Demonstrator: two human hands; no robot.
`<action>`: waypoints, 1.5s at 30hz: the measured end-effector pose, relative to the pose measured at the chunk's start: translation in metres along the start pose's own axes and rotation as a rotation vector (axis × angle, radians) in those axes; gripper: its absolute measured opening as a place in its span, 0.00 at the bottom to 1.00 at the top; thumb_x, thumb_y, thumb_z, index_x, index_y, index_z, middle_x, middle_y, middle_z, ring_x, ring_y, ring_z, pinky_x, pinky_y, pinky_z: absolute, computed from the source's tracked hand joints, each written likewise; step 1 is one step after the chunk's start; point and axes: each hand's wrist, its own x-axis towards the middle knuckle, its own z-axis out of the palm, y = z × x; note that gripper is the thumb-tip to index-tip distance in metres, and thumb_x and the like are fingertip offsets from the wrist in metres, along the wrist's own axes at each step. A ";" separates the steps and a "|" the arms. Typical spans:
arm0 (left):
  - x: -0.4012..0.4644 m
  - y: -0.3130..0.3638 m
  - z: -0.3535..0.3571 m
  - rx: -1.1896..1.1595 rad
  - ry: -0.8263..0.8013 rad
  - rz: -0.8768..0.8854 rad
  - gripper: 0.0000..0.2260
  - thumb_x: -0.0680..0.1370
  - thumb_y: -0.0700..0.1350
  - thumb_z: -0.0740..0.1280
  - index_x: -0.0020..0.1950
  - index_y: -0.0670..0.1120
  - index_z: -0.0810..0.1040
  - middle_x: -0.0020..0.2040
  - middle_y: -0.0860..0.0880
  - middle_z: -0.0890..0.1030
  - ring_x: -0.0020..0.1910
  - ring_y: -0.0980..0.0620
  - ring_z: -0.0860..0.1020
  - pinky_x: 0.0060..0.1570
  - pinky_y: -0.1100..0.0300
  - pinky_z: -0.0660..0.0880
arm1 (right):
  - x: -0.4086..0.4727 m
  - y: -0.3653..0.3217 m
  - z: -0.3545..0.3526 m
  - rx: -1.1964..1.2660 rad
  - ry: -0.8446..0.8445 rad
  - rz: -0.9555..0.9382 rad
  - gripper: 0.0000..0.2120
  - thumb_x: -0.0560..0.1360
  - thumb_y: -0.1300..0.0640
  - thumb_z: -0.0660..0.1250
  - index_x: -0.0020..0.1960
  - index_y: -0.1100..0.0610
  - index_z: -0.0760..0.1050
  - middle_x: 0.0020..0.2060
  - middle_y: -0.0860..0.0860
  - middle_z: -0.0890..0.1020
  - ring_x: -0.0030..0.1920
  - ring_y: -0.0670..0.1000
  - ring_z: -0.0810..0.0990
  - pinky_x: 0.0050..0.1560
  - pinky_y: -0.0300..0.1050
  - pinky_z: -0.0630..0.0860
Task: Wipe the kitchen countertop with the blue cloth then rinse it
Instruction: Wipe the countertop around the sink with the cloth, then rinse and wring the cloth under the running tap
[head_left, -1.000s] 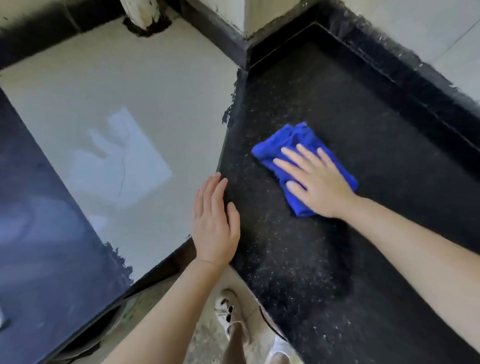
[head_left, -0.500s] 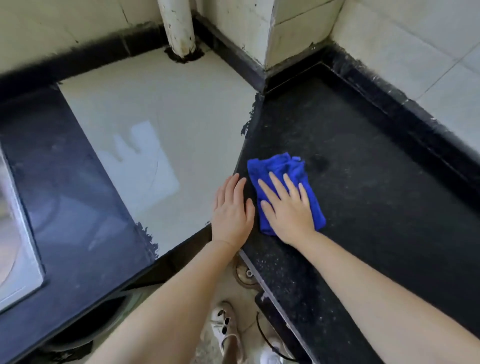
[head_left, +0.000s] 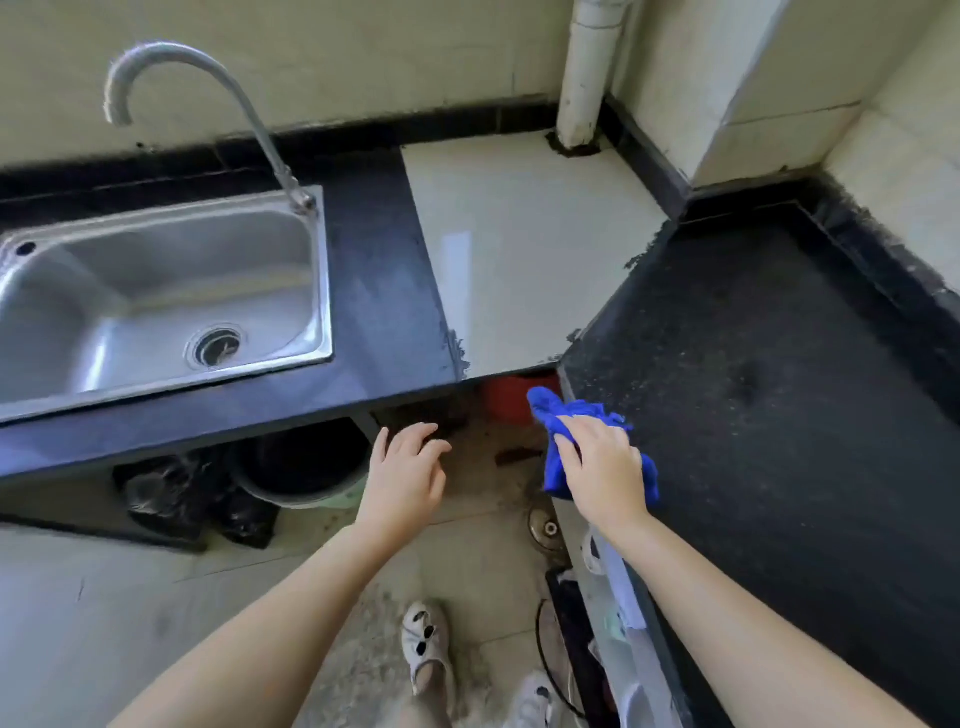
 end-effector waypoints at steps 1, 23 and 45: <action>-0.008 -0.012 -0.010 -0.016 0.018 -0.064 0.12 0.74 0.39 0.60 0.52 0.44 0.80 0.60 0.44 0.78 0.62 0.44 0.74 0.68 0.42 0.58 | 0.001 -0.017 0.000 0.064 -0.009 -0.011 0.14 0.79 0.53 0.58 0.62 0.52 0.74 0.59 0.48 0.78 0.57 0.57 0.73 0.54 0.54 0.69; 0.046 -0.257 -0.205 -1.632 0.044 -0.715 0.14 0.81 0.45 0.57 0.61 0.40 0.75 0.50 0.42 0.82 0.45 0.50 0.82 0.36 0.62 0.77 | 0.066 -0.413 0.094 0.172 -0.187 -0.568 0.29 0.71 0.41 0.50 0.68 0.50 0.70 0.68 0.47 0.71 0.66 0.51 0.68 0.62 0.50 0.67; 0.197 -0.373 -0.174 -1.939 0.212 -1.217 0.14 0.73 0.44 0.61 0.57 0.41 0.71 0.54 0.45 0.73 0.53 0.49 0.74 0.45 0.59 0.66 | 0.381 -0.404 0.109 -0.030 -0.114 -0.182 0.12 0.77 0.67 0.56 0.55 0.63 0.76 0.41 0.62 0.79 0.39 0.58 0.72 0.36 0.46 0.63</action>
